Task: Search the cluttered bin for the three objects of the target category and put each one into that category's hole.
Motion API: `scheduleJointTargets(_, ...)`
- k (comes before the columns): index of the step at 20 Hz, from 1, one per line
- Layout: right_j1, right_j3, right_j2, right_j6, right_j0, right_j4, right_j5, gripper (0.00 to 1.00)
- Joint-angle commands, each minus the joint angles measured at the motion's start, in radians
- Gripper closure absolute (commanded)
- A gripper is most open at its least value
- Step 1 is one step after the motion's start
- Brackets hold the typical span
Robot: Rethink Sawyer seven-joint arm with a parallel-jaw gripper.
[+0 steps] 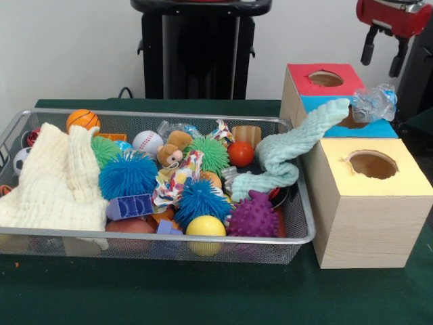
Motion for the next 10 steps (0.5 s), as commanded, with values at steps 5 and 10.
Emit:
scheduleJointTargets(5,0.058,-0.092,0.018,0.25,0.005,0.026,-0.025,0.0)
scheduleJointTargets(10,0.031,-0.099,0.023,0.238,-0.009,0.035,-0.014,0.0)
